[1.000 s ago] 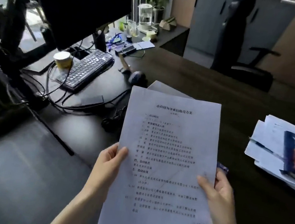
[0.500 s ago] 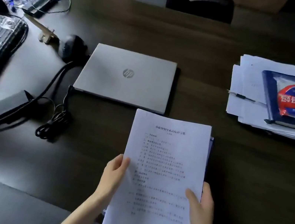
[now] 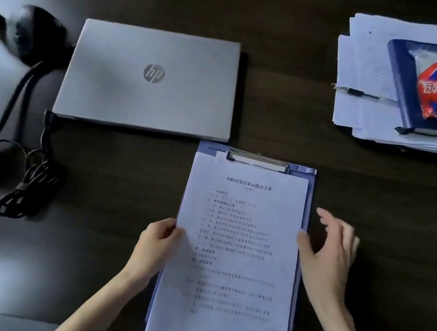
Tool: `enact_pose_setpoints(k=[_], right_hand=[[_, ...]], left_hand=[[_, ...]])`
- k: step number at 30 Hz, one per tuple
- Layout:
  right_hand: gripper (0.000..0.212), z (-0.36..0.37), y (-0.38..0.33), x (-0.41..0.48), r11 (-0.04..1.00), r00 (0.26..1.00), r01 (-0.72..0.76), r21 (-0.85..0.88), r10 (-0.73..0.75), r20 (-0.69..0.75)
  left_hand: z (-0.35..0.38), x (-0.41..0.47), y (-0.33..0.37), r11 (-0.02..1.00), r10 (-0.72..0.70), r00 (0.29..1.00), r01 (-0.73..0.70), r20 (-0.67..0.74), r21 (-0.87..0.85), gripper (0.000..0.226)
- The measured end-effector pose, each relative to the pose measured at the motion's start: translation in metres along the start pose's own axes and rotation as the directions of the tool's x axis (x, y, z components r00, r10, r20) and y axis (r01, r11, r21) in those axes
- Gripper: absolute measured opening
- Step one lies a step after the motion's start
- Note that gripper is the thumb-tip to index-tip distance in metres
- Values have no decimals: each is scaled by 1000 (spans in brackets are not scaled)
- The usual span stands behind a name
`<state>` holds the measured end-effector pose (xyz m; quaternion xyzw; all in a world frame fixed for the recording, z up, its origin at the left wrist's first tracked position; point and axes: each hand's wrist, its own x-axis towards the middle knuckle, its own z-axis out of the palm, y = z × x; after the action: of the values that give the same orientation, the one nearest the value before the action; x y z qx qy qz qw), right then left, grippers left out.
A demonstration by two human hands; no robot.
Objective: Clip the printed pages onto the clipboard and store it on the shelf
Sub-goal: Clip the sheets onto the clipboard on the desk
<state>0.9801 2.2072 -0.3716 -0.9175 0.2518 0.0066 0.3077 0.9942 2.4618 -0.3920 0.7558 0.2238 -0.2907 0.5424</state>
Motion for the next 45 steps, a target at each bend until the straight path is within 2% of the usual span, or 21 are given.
enact_pose_setpoints(k=[3, 6, 10, 13, 17, 19, 25, 35, 45], right_hand=[[39, 3, -26, 47, 946, 949, 315, -76, -312, 47], [43, 24, -50, 81, 856, 860, 498, -138, -467, 203], [43, 50, -57, 102, 776, 794, 596, -205, -533, 292], [34, 55, -58, 105, 734, 764, 643, -221, -589, 263], [22, 56, -57, 107, 548, 623, 774, -317, -749, 225], [20, 55, -57, 109, 526, 600, 791, -311, -766, 231], [11, 54, -61, 110, 547, 595, 800, -247, -778, 203], [12, 53, -62, 111, 547, 579, 813, -198, -794, 187], [15, 57, -56, 114, 523, 551, 831, -190, -821, 151]], left_hand=[[-1, 1, 0, 1000, -5, 1000, 5, 12, -4, 29], [-1, 1, -1, 1000, 8, 1000, -8, 10, -5, 29], [-1, -1, 0, 1000, 15, 1000, -15, 15, 15, 29], [-2, -2, 1, 999, 30, 999, -30, 23, 23, 29], [-3, -1, 2, 998, 41, 999, -42, 21, 39, 28], [-4, -1, 2, 999, 41, 999, -42, 29, 34, 29], [-7, -1, 6, 1000, 11, 999, -10, 50, -16, 31], [-5, 11, 15, 990, -71, 992, 82, 102, -117, 25], [7, 7, 24, 986, -49, 998, 44, -28, -160, 24]])
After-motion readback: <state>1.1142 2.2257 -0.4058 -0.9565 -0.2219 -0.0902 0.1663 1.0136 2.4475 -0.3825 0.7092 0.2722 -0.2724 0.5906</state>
